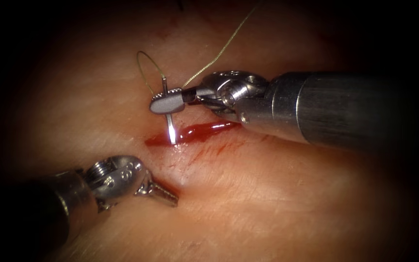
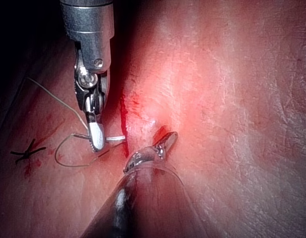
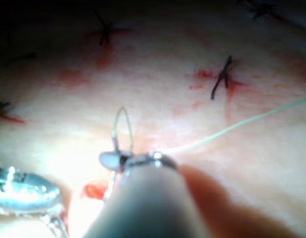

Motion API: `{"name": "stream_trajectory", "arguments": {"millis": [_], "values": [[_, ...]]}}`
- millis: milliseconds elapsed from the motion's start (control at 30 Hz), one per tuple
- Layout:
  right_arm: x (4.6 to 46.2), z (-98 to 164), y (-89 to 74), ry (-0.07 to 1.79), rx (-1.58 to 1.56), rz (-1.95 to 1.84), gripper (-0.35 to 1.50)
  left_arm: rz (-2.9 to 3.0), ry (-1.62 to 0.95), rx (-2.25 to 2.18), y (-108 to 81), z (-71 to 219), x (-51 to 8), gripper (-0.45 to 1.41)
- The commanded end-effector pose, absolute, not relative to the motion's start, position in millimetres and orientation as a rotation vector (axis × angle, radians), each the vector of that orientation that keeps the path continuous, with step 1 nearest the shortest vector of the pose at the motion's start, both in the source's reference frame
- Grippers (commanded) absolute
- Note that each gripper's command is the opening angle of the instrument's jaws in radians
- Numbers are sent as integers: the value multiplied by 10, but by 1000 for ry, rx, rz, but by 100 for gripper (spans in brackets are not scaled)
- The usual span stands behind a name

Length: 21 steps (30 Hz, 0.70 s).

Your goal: Wound Closure

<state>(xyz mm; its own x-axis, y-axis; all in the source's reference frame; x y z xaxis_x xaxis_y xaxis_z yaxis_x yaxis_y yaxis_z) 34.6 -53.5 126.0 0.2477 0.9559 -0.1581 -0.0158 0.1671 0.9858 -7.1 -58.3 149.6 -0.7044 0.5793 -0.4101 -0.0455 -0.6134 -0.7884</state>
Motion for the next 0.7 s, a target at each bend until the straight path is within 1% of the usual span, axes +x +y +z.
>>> {"name": "stream_trajectory", "arguments": {"millis": [33,700], "values": [[353,1263,-532,1073,1174,927,-35,2346,-1119,-946,-581,1503,-75,-13],[355,1259,-548,1014,1271,917,-35,2346,-1119,-946,-581,1504,-75,-20]]}}
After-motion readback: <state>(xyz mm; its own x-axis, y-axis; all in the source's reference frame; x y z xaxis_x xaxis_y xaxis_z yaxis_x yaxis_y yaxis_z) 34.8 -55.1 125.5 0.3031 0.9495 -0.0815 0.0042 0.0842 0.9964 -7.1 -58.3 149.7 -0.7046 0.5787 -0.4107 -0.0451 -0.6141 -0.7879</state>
